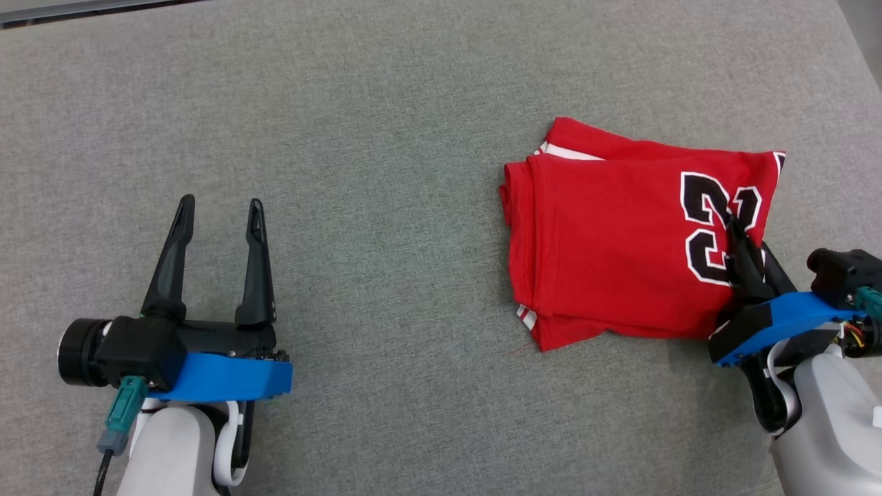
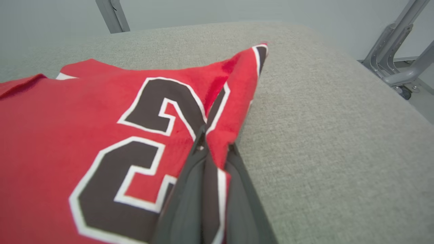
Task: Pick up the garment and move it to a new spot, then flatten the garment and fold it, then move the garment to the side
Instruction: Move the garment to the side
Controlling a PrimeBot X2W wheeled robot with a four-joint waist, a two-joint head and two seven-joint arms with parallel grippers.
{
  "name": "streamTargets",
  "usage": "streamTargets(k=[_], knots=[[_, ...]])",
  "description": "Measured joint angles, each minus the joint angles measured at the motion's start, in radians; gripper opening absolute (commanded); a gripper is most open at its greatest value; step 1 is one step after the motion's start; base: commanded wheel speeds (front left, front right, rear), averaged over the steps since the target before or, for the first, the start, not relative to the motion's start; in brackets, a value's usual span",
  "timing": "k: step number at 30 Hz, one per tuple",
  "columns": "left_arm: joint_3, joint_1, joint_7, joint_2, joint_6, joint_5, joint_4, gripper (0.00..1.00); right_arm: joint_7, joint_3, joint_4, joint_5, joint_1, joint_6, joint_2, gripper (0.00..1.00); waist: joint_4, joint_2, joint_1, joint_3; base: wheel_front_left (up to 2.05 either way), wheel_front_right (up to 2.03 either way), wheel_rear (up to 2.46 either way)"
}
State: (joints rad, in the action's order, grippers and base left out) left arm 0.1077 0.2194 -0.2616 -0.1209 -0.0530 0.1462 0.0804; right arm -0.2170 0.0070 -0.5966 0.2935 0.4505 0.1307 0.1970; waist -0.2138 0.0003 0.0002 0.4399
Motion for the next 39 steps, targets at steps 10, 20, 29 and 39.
streamTargets(k=[10,20,29,39], knots=[[0.009,0.025,0.000,-0.008,0.001,-0.006,-0.032,1.00,0.011,0.023,0.033,-0.020,0.129,0.000,0.065,0.00,0.025,-0.0002,-0.0002,0.028,0.00,0.00,0.00],[0.010,0.073,0.014,-0.036,0.007,-0.018,-0.123,1.00,0.108,0.010,0.002,-0.030,0.380,0.000,0.290,0.00,0.055,-0.0001,0.0000,0.142,0.00,0.00,0.00],[0.006,0.086,0.024,-0.050,0.021,-0.023,-0.176,1.00,0.119,0.049,-0.175,-0.002,0.537,0.000,0.416,0.00,0.076,0.0000,0.0000,0.215,0.00,0.00,0.00],[0.005,0.087,0.031,-0.057,0.035,-0.022,-0.190,1.00,0.049,0.080,-0.362,-0.016,0.631,0.000,0.414,1.00,0.094,0.0000,-0.0001,0.197,0.00,0.00,0.00]])
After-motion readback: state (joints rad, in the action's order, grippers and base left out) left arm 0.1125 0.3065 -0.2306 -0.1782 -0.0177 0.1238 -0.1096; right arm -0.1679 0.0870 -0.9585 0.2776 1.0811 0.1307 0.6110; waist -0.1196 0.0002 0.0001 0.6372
